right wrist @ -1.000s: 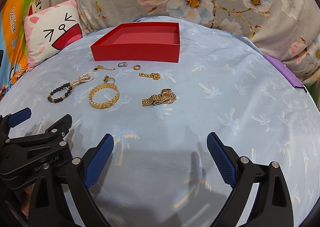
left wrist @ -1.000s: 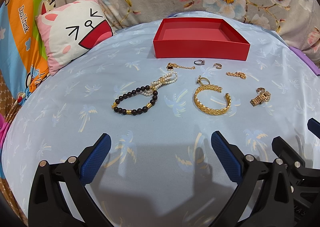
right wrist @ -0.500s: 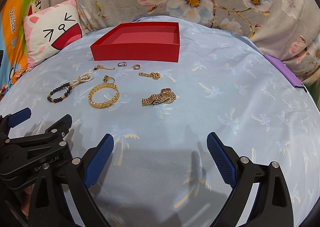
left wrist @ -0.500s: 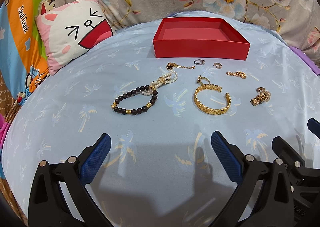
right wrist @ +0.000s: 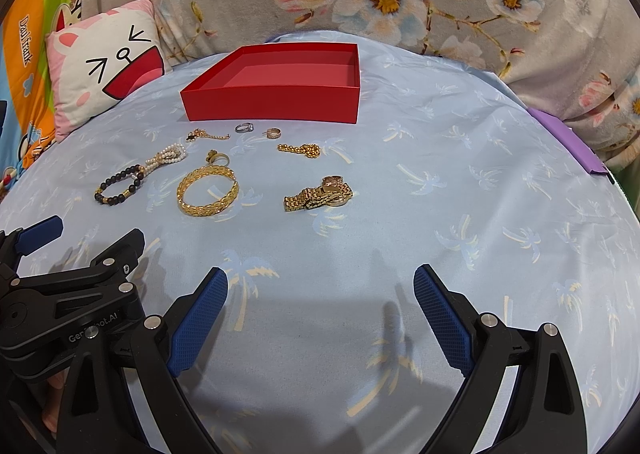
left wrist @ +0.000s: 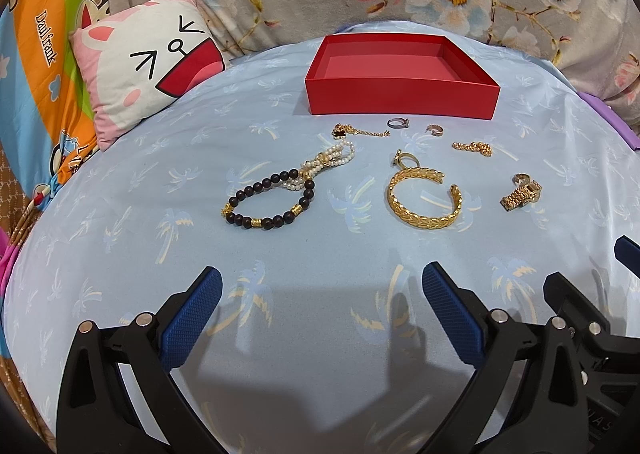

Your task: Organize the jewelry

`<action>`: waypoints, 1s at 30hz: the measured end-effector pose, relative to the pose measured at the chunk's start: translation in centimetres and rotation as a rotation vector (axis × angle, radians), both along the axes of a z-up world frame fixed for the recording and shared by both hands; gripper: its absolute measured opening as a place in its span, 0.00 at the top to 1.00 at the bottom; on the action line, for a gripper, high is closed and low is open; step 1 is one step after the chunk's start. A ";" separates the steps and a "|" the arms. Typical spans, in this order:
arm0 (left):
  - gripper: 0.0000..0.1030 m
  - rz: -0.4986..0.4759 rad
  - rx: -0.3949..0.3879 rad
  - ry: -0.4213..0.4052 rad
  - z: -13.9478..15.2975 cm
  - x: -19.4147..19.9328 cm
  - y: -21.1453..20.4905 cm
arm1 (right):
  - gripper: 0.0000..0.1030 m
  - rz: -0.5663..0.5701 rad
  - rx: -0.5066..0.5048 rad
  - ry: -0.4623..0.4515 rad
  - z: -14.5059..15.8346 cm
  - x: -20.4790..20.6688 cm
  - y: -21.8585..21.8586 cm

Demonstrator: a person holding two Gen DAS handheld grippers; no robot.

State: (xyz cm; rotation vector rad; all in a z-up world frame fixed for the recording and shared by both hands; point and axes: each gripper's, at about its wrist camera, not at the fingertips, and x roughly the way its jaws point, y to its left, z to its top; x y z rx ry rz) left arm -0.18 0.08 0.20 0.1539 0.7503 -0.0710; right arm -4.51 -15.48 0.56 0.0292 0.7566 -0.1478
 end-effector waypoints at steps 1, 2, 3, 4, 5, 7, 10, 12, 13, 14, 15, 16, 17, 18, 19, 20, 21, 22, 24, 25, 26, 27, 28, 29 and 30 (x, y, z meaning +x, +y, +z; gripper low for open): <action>0.05 0.000 0.001 0.001 0.2 -0.1 0.2 | 0.10 0.000 0.001 0.000 0.0 0.0 0.0; 0.05 -0.001 0.001 0.001 0.3 -0.1 0.2 | 0.10 0.000 0.000 0.000 0.0 0.0 0.0; 0.05 -0.001 0.000 0.002 0.3 -0.1 0.2 | 0.10 0.000 0.000 0.001 0.0 0.0 0.0; 0.05 0.000 0.000 0.002 0.3 -0.1 0.3 | 0.10 0.000 0.000 0.001 0.0 0.0 0.0; 0.05 -0.001 -0.001 0.003 0.4 -0.2 0.4 | 0.10 0.001 0.001 0.001 0.0 0.1 0.0; 0.05 -0.001 -0.002 0.005 0.4 -0.1 0.6 | 0.10 0.000 0.000 0.001 0.0 0.1 -0.1; 0.05 -0.002 -0.004 0.010 0.3 0.1 0.7 | 0.10 0.001 0.002 0.002 -0.1 0.2 -0.1; 0.05 -0.005 -0.007 0.014 0.2 0.2 0.7 | 0.10 0.000 0.006 0.005 0.0 0.1 -0.1; 0.05 -0.007 -0.010 0.015 0.1 0.3 0.5 | 0.10 0.000 0.010 0.006 0.0 0.1 -0.1; 0.05 -0.008 -0.013 0.014 0.1 0.3 0.5 | 0.10 -0.001 0.014 0.009 -0.2 0.0 0.1; 0.05 -0.009 -0.015 0.013 0.1 0.3 0.6 | 0.10 -0.002 0.017 0.011 -0.2 0.0 0.0; 0.05 -0.009 -0.018 0.013 0.1 0.2 0.6 | 0.10 -0.002 0.025 0.013 0.0 0.0 -0.3; 0.05 -0.006 -0.026 0.014 0.1 0.2 0.7 | 0.10 -0.001 0.031 0.013 0.0 0.1 -0.5; 0.05 -0.009 -0.042 0.014 0.2 0.2 1.0 | 0.10 0.000 0.040 0.012 0.0 0.1 -0.9; 0.05 -0.018 -0.070 0.022 0.2 0.2 1.4 | 0.10 0.003 0.048 0.009 0.2 0.4 -0.4; 0.05 -0.024 -0.084 0.034 0.3 0.3 1.9 | 0.10 0.008 0.052 -0.001 0.4 0.2 -0.5; 0.05 -0.028 -0.089 0.048 0.3 0.5 2.6 | 0.10 0.006 0.039 -0.011 0.6 0.1 -0.7; 0.05 -0.030 -0.093 0.057 0.3 0.7 3.2 | 0.10 0.003 0.026 -0.016 0.8 0.0 -0.9; 0.05 -0.029 -0.111 0.079 0.4 1.3 5.1 | 0.11 0.002 0.021 -0.012 1.1 0.2 -1.7; 0.05 -0.017 -0.119 0.084 0.5 1.6 6.1 | 0.11 0.003 0.031 -0.005 1.2 0.4 -2.1; 0.05 -0.004 -0.126 0.086 0.6 1.8 7.0 | 0.11 0.008 0.049 0.005 1.4 0.7 -2.5; 0.05 0.012 -0.131 0.086 0.8 2.1 8.0 | 0.11 0.015 0.062 0.013 1.6 1.1 -2.8; 0.05 0.031 -0.133 0.080 0.9 2.5 8.9 | 0.11 0.024 0.067 0.020 1.8 1.5 -3.0; 0.05 0.046 -0.132 0.070 1.1 2.8 9.6 | 0.11 0.036 0.066 0.025 1.9 2.0 -3.1; 0.05 0.064 -0.121 0.062 1.2 3.2 10.2 | 0.13 0.049 0.056 0.035 2.1 2.5 -3.0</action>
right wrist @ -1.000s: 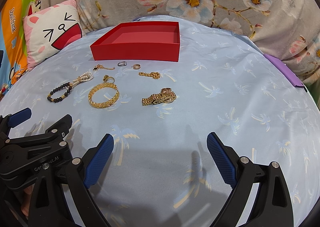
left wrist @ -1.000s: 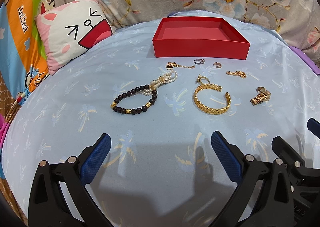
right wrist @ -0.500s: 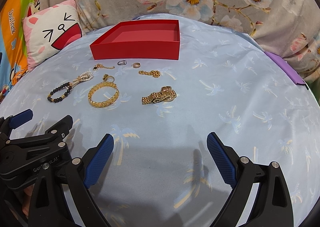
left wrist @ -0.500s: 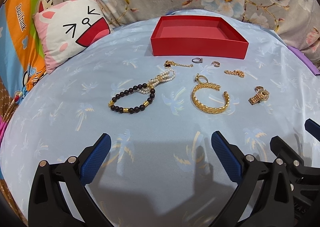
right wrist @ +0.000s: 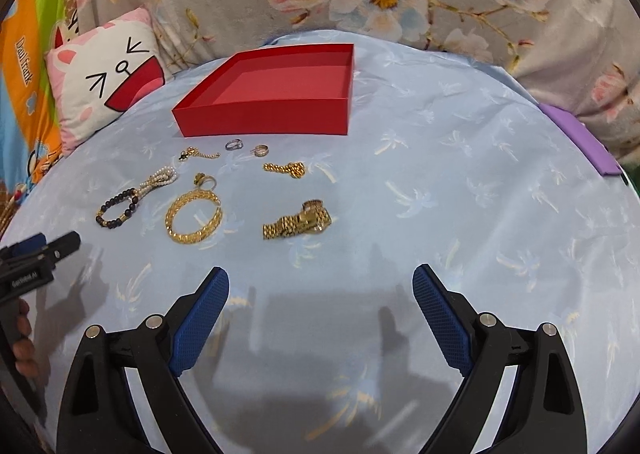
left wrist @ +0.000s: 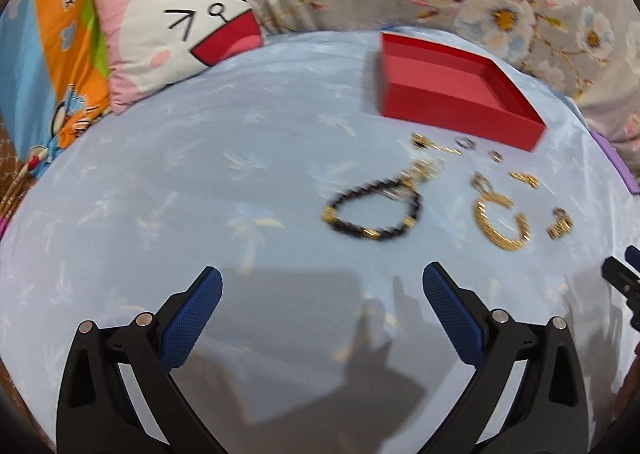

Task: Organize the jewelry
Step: 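Move the right tool to the gold cuff bangle while the left tool approaches the black bead bracelet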

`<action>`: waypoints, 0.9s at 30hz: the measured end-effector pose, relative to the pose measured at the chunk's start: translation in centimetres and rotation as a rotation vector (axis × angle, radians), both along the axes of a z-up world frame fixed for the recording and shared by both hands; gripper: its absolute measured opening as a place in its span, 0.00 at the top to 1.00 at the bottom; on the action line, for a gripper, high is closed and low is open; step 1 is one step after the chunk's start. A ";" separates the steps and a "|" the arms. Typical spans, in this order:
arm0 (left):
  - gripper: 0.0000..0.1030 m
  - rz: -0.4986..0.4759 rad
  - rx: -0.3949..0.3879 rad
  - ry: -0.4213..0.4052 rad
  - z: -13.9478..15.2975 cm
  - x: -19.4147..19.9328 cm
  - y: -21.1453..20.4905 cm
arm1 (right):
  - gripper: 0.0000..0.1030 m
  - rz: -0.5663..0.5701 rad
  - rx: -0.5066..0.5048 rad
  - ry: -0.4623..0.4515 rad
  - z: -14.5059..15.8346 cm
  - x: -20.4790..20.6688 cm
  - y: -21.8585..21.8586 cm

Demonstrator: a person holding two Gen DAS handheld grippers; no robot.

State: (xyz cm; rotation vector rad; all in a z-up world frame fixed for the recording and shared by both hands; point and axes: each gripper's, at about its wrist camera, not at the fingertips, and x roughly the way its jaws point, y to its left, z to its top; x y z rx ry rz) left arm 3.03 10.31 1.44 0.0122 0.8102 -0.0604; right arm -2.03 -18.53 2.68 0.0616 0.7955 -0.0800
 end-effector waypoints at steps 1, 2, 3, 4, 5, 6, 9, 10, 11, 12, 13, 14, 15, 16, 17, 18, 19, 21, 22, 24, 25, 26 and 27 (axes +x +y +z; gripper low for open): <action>0.05 0.008 0.003 0.000 0.1 0.4 0.4 | 0.16 0.012 -0.006 0.007 0.1 0.5 0.1; 0.05 0.006 -0.005 0.002 0.2 0.7 0.8 | 0.18 0.027 -0.007 0.015 0.3 1.1 0.2; 0.05 0.000 -0.016 0.004 0.3 1.1 1.0 | 0.18 0.039 -0.002 0.022 0.4 1.6 0.2; 0.05 -0.013 -0.031 0.005 0.5 1.5 0.9 | 0.18 0.050 0.005 0.030 0.4 2.2 0.2; 0.05 -0.028 -0.041 0.003 0.6 1.8 0.8 | 0.19 0.053 0.011 0.039 0.3 2.7 0.2; 0.05 -0.045 -0.037 -0.001 0.8 2.3 0.4 | 0.20 0.058 0.018 0.049 0.2 3.2 0.2; 0.05 -0.091 -0.002 -0.004 0.7 3.5 -1.0 | 0.21 0.062 0.027 0.054 -0.1 4.0 0.4; 0.05 -0.110 0.004 0.005 0.4 4.1 -1.5 | 0.21 0.059 0.026 0.049 -0.2 4.1 0.4; 0.05 -0.125 0.000 0.016 0.1 4.5 -1.9 | 0.21 0.058 0.030 0.045 -0.3 4.1 0.4; 0.05 -0.131 -0.002 0.029 -0.2 5.0 -2.1 | 0.21 0.057 0.035 0.041 -0.4 4.2 0.3; 0.05 -0.138 -0.005 0.046 -0.6 5.6 -2.3 | 0.21 0.054 0.040 0.040 -0.5 4.4 0.3; 0.05 -0.143 -0.012 0.059 -0.9 6.0 -2.4 | 0.21 0.050 0.049 0.035 -0.6 4.4 0.2; 0.05 -0.143 -0.018 0.066 -1.0 6.3 -2.5 | 0.21 0.048 0.056 0.030 -0.6 4.6 0.1; 0.05 -0.143 -0.021 0.065 -1.0 6.5 -2.6 | 0.21 0.045 0.062 0.022 -0.6 4.6 -0.1; 0.05 -0.140 -0.013 0.058 -1.0 6.7 -2.7 | 0.21 0.042 0.063 0.017 -0.7 4.7 -0.2; 0.05 -0.134 0.001 0.045 -0.9 6.8 -2.8 | 0.21 0.037 0.063 0.010 -0.7 4.8 -0.4; 0.05 -0.132 0.013 0.035 -0.9 6.8 -2.9 | 0.21 0.034 0.063 0.006 -0.8 4.9 -0.5; 0.06 -0.130 0.014 0.035 -1.0 6.9 -2.7 | 0.21 0.028 0.066 0.006 -1.0 5.0 -0.7; 0.07 -0.133 -0.004 0.043 -1.0 7.0 -2.6 | 0.21 0.027 0.071 0.010 -1.1 5.1 -0.8; 0.09 -0.139 -0.023 0.055 -1.2 6.9 -2.7 | 0.21 0.035 0.087 0.025 -1.5 5.2 -0.9; 0.10 -0.149 -0.028 0.056 -1.1 6.7 -3.0 | 0.21 0.041 0.092 0.032 -1.6 5.3 -0.8; 0.10 -0.167 -0.030 0.054 -1.1 6.4 -3.5 | 0.21 0.052 0.097 0.036 -1.5 5.3 -0.7; 0.10 -0.186 -0.027 0.049 -0.9 6.1 -4.0 | 0.21 0.063 0.095 0.036 -1.5 5.3 -0.4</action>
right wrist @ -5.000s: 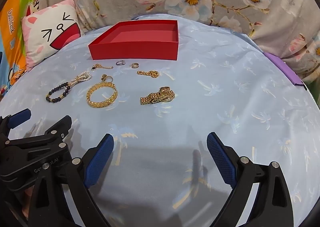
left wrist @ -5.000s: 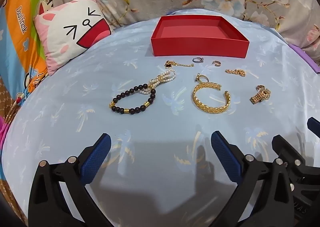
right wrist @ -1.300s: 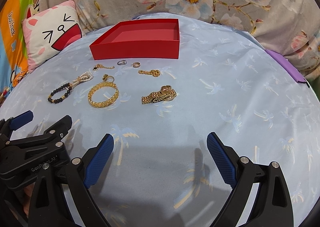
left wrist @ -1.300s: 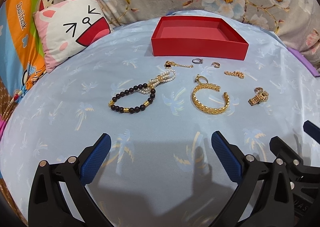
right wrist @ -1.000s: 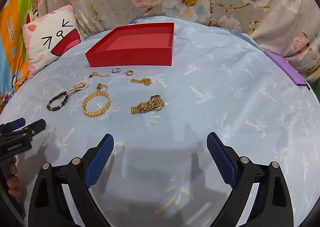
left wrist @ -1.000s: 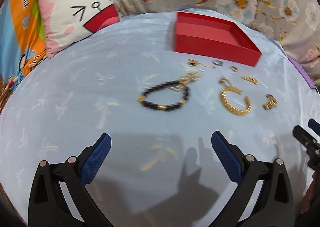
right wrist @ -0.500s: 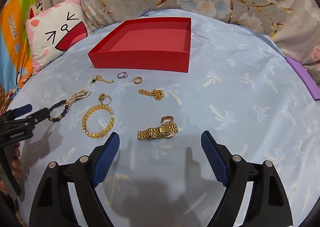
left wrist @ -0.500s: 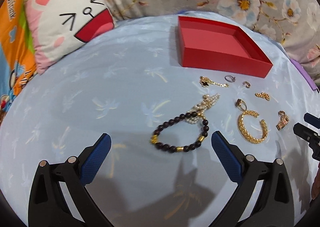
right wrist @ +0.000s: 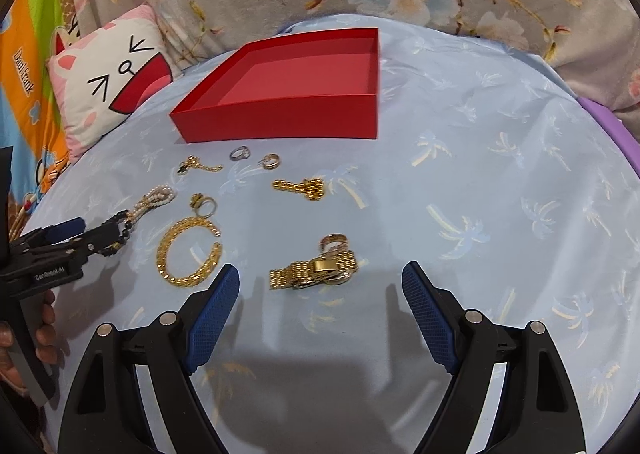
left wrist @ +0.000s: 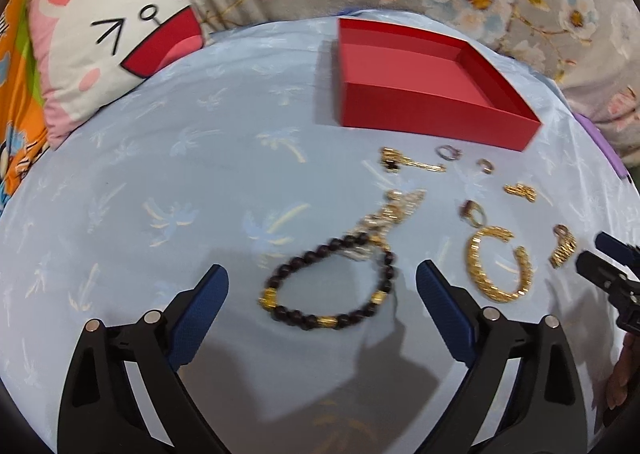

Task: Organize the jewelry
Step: 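Move the right tool to the gold cuff bangle while the left tool approaches the black bead bracelet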

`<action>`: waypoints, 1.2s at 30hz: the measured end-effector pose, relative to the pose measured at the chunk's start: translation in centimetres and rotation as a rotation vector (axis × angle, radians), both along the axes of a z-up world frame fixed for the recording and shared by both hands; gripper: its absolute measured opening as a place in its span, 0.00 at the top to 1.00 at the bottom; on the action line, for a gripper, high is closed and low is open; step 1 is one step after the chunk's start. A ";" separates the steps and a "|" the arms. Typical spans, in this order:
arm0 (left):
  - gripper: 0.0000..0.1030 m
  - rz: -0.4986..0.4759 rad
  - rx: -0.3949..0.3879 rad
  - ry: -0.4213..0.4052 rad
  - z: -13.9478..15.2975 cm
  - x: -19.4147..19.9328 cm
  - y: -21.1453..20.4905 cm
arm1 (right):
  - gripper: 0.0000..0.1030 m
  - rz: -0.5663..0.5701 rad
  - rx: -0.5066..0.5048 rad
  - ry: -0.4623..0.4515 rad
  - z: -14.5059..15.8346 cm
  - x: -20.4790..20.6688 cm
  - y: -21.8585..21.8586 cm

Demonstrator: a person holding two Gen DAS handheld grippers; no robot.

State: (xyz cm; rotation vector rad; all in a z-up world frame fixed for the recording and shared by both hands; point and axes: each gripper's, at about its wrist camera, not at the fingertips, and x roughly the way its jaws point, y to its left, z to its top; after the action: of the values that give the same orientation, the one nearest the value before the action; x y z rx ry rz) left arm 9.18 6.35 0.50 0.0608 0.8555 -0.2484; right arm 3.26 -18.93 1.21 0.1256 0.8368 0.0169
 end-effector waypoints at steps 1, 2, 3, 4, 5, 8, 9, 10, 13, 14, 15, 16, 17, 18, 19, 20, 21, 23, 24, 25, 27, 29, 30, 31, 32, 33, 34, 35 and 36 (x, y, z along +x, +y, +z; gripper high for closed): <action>0.10 -0.019 0.007 -0.012 0.2 -0.3 -0.6 | 0.22 0.012 -0.005 -0.001 0.2 0.0 0.4; 0.10 -0.027 0.018 -0.026 0.3 -0.6 -1.1 | 0.23 0.031 -0.011 -0.004 0.5 0.1 0.9; 0.10 -0.030 0.030 -0.041 0.3 -0.8 -1.5 | 0.25 0.049 -0.016 -0.005 0.7 0.1 1.4; 0.10 -0.033 0.042 -0.053 0.3 -0.8 -1.9 | 0.26 0.071 -0.018 -0.003 0.9 0.2 2.0; 0.10 -0.030 0.047 -0.058 0.3 -0.8 -1.9 | 0.26 0.092 -0.015 0.002 1.1 0.4 2.5; 0.10 -0.005 0.040 -0.047 0.1 -0.5 -1.3 | 0.32 0.166 0.006 0.034 1.0 1.2 4.3; 0.10 0.008 0.035 -0.040 0.0 -0.3 -0.9 | 0.33 0.187 0.010 0.048 0.7 1.5 4.9; 0.10 0.019 0.029 -0.038 -0.1 -0.3 -0.5 | 0.34 0.205 0.011 0.061 0.5 1.8 5.6; 0.10 0.052 0.020 -0.033 -0.1 -0.1 0.6 | 0.35 0.236 -0.020 0.075 -0.3 2.6 7.5; 0.10 0.063 0.014 -0.031 -0.2 0.0 1.0 | 0.36 0.240 -0.027 0.079 -0.5 2.7 7.9; 0.10 0.069 0.006 -0.026 -0.3 0.0 1.3 | 0.38 0.242 -0.030 0.085 -0.7 2.9 8.2; 0.10 0.076 -0.003 -0.017 -0.4 0.1 1.7 | 0.38 0.242 -0.028 0.093 -1.0 3.1 8.5; 0.10 0.082 -0.015 -0.006 -0.6 0.2 2.1 | 0.39 0.240 -0.025 0.099 -1.2 3.3 8.7; 0.10 0.084 -0.028 0.002 -0.7 0.3 2.3 | 0.39 0.236 -0.022 0.107 -1.4 3.5 8.8; 0.10 0.085 -0.042 0.009 -0.8 0.4 2.6 | 0.39 0.227 -0.028 0.103 -1.5 3.5 9.0; 0.10 0.085 -0.048 0.011 -0.8 0.4 2.7 | 0.39 0.224 -0.035 0.099 -1.5 3.7 9.2; 0.10 0.085 -0.049 0.012 -0.8 0.5 2.7 | 0.39 0.223 -0.036 0.098 -1.6 3.7 9.3; 0.10 0.080 -0.055 0.017 -0.9 0.5 2.7 | 0.41 0.215 -0.045 0.087 -1.7 3.8 9.7; 0.10 0.077 -0.055 0.018 -0.9 0.4 2.7 | 0.47 0.208 -0.063 0.079 -1.7 3.9 9.9; 0.10 0.075 -0.054 0.018 -1.0 0.4 2.6 | 0.47 0.206 -0.080 0.070 -1.8 3.9 10.1; 0.10 0.072 -0.056 0.021 -1.0 0.4 2.6 | 0.47 0.210 -0.086 0.057 -1.9 3.8 10.1; 0.10 0.070 -0.059 0.027 -1.1 0.5 2.6 | 0.48 0.210 -0.084 0.057 -1.9 3.8 9.8; 0.10 0.070 -0.059 0.029 -1.1 0.5 2.6 | 0.48 0.204 -0.080 0.058 -1.9 3.7 9.5; 0.10 0.069 -0.057 0.030 -1.2 0.5 2.6 | 0.48 0.198 -0.070 0.059 -1.9 3.6 9.2; 0.10 0.067 -0.055 0.031 -1.2 0.6 2.5 | 0.48 0.195 -0.062 0.059 -1.9 3.4 8.9; 0.10 0.065 -0.051 0.032 -1.2 0.6 2.4 | 0.48 0.191 -0.052 0.058 -1.8 3.2 8.5; 0.10 0.066 -0.050 0.033 -1.2 0.6 2.4 | 0.48 0.186 -0.042 0.057 -1.8 3.0 8.1; 0.10 0.068 -0.052 0.033 -1.2 0.7 2.6 | 0.48 0.183 -0.033 0.054 -1.8 2.8 7.8; 0.10 0.075 -0.054 0.032 -1.1 0.7 2.8 | 0.47 0.180 -0.026 0.050 -1.8 2.5 7.5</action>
State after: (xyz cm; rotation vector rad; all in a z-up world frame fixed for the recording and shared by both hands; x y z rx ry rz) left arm 9.92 9.15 -0.62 -0.0255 0.8810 -0.2022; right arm 5.77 -11.39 -0.63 0.0257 0.8964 0.1722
